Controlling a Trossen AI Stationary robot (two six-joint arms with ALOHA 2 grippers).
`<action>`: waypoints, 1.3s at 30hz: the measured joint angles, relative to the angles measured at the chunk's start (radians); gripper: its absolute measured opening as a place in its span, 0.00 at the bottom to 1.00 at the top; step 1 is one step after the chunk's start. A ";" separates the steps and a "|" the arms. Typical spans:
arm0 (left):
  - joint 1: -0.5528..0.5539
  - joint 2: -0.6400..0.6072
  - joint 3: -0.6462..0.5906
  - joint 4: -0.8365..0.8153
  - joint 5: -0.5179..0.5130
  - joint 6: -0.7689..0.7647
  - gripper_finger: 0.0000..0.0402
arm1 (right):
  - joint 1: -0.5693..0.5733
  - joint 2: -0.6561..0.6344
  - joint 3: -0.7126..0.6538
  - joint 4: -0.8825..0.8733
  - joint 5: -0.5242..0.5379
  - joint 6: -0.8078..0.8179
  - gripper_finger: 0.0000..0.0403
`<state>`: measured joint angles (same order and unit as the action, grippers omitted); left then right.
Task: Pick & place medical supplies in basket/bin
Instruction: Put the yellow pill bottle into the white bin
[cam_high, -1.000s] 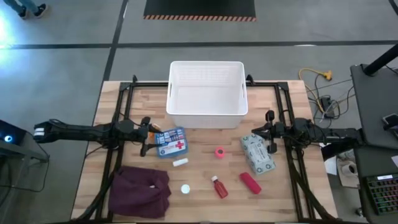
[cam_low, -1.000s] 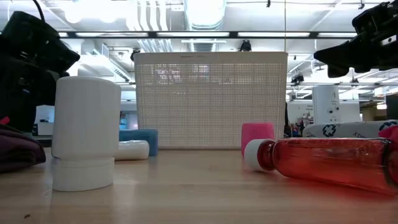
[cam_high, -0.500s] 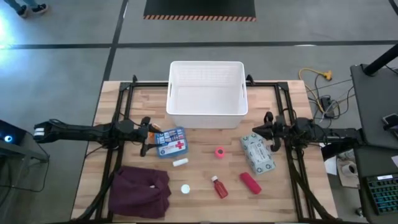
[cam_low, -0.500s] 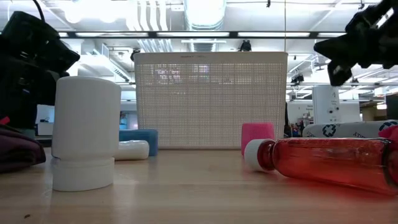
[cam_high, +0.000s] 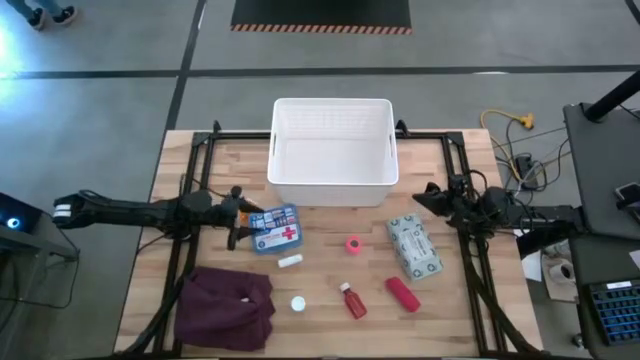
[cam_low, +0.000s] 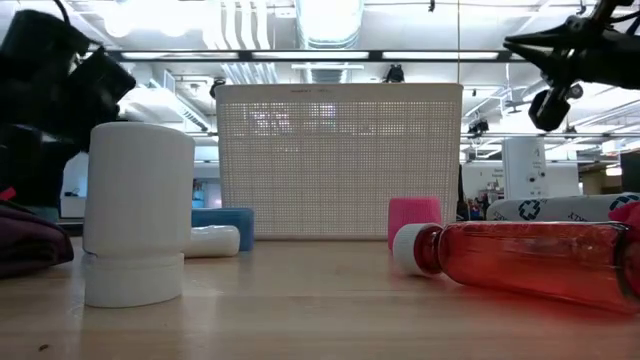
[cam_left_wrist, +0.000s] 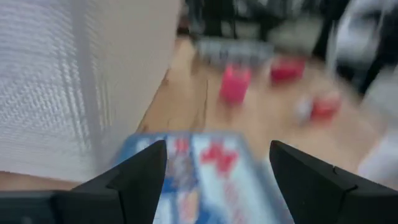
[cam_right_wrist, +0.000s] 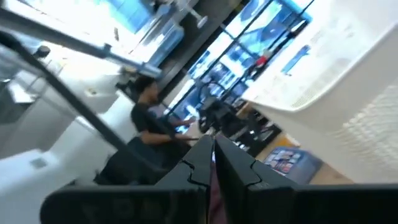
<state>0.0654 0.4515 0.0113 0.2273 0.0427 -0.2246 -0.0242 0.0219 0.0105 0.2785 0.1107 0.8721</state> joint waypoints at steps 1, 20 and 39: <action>0.000 0.000 0.000 0.041 0.000 -0.091 0.67 | 0.000 0.000 0.000 0.001 0.022 0.004 0.03; 0.004 0.032 0.086 0.260 -0.297 -0.975 0.67 | 0.000 0.060 0.000 0.147 0.474 0.219 0.03; 0.008 0.424 0.769 -1.310 -0.236 -0.726 0.56 | 0.000 0.322 0.051 -0.231 0.359 0.507 0.03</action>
<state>0.0731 0.8751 0.7806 -1.0822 -0.1929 -0.9504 -0.0246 0.3438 0.0613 0.0479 0.4698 1.3786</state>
